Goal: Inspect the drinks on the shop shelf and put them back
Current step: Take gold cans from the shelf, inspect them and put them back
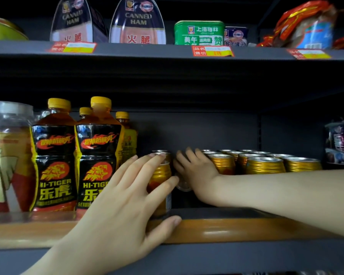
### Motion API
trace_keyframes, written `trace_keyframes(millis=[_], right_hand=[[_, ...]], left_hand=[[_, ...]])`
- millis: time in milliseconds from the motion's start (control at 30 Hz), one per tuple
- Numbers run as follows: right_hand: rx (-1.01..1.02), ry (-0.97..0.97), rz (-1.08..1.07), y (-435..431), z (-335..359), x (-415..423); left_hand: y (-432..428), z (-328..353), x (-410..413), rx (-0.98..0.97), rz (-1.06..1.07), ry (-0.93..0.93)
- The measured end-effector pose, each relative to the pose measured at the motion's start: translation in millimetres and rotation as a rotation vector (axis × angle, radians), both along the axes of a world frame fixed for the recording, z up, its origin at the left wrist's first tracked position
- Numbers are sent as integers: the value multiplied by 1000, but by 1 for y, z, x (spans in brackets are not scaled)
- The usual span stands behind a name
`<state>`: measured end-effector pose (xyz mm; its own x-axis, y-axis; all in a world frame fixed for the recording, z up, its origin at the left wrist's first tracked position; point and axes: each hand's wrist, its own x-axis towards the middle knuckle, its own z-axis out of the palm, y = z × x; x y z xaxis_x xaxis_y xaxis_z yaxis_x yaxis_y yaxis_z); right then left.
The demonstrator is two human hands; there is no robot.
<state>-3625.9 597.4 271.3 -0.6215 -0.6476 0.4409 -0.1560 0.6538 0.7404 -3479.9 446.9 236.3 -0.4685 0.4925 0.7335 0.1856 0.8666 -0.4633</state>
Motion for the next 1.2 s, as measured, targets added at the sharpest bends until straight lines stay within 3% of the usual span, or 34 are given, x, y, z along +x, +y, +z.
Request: trace_keyframes(millis=[167,367,433,700,867,1000,1100,1200], right_hand=[[140,-35,86,8,4,3],[389,-39,134,7,5,11],[378,4,183,7,7,14],[-39,205,494,28,17,33],[-207,327,463,47,30,64],[-411,272,503,61,29,102],[-754,147,587,79,15,134],[-1053,44,664,97,-9,171]], left_hand=[[1,-1,2,33,39,-84],[-1,-1,1,18,22,-47],[-1,-1,0,15,17,-37],[-3,-4,-4,29,-31,10],[-3,-4,-4,35,-33,7],[-4,-3,-6,52,-94,34],[-1,-4,-2,98,-181,99],[14,-17,19,344,-413,101]])
